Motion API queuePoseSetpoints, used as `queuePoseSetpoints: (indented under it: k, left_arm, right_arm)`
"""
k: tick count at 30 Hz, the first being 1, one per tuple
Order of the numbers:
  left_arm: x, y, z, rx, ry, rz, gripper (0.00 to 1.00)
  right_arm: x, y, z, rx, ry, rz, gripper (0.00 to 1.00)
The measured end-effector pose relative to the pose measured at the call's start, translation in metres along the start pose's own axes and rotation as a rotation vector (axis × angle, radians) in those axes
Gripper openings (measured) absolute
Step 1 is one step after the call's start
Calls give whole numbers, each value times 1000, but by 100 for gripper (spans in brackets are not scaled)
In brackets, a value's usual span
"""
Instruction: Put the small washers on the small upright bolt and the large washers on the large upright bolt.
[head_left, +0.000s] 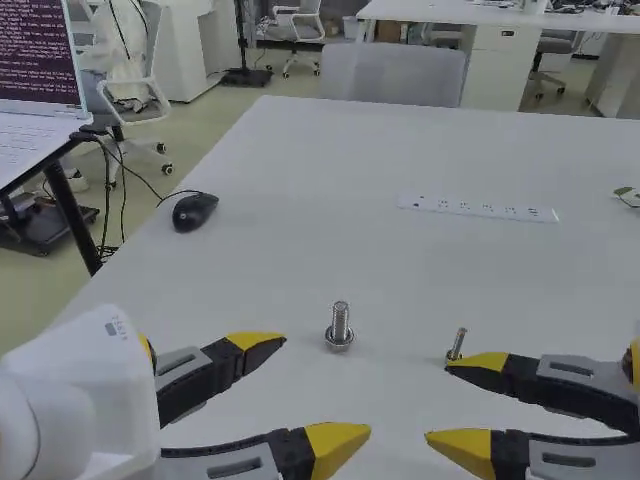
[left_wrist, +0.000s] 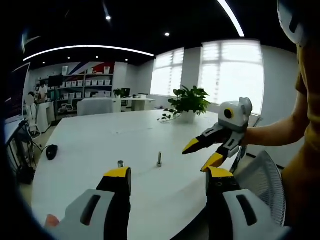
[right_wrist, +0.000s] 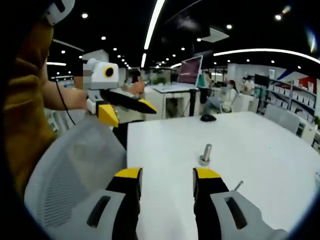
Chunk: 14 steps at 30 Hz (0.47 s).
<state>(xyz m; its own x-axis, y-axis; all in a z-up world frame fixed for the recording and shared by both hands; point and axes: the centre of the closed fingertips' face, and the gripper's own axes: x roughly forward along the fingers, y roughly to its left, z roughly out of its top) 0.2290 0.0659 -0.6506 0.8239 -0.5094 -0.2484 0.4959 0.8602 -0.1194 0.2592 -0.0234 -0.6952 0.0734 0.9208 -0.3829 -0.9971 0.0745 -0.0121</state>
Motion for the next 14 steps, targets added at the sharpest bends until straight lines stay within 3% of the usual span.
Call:
queuePoseSetpoints:
  k: [3, 6, 14]
  left_arm:
    - [1, -2, 0, 6, 1, -7, 60]
    - [1, -4, 0, 1, -6, -14, 60]
    - [-6, -5, -3, -7, -11, -1, 60]
  right_arm:
    - [-10, 0, -4, 21, -13, -38, 44]
    - [-21, 0, 0, 46, -59, -74, 48]
    - [-47, 1, 3, 102, -111, -160, 52]
